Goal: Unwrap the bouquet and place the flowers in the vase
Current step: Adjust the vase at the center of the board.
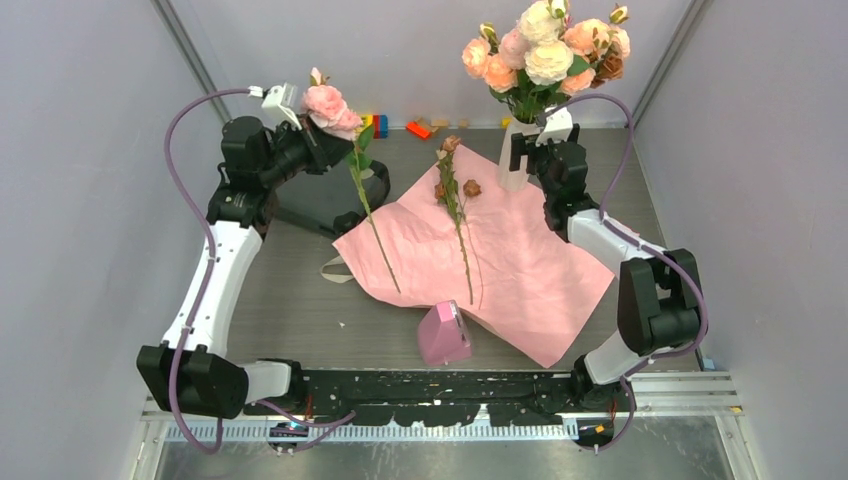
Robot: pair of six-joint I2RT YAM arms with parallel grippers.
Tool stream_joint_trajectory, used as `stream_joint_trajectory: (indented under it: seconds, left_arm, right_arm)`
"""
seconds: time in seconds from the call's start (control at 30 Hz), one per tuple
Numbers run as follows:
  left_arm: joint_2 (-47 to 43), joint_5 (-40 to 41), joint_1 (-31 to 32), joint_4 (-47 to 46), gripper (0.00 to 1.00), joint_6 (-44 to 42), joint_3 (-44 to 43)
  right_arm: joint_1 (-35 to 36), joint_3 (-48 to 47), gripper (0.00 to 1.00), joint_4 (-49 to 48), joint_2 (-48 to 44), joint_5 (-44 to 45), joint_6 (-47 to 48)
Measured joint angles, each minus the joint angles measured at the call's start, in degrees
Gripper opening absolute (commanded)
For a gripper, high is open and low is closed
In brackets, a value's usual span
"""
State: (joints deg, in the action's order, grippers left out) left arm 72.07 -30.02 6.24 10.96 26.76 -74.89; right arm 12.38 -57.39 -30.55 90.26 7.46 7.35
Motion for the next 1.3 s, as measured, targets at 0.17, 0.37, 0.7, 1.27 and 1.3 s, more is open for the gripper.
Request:
stream_joint_trajectory:
  seconds: [0.17,0.37,0.7,1.27,1.3]
  left_arm:
    - [-0.2,-0.04,0.0,-1.07,0.0,0.92,-1.09]
    - [-0.22,-0.2,0.0,-6.82,0.0,3.13,-1.81]
    - [1.7,3.3,5.86,-20.92,0.0,5.33,-4.87]
    - [20.81,16.39,22.95,-46.62,0.0,2.89,-16.24]
    - [22.29,17.05,23.15,-48.11,0.0,2.97,-17.16]
  right_arm:
    - [0.0,2.19,0.92,0.13,-1.81,0.48,-1.18]
    - [0.0,4.35,0.92,0.59,-6.91,1.42,-3.85]
    - [-0.02,9.77,0.93,3.67,-20.15,3.87,-8.52]
    - [-19.08,16.06,0.94,-11.78,-6.62,-17.62,-28.37]
    - [-19.17,16.06,0.94,-13.84,-4.9,-18.64,-28.55]
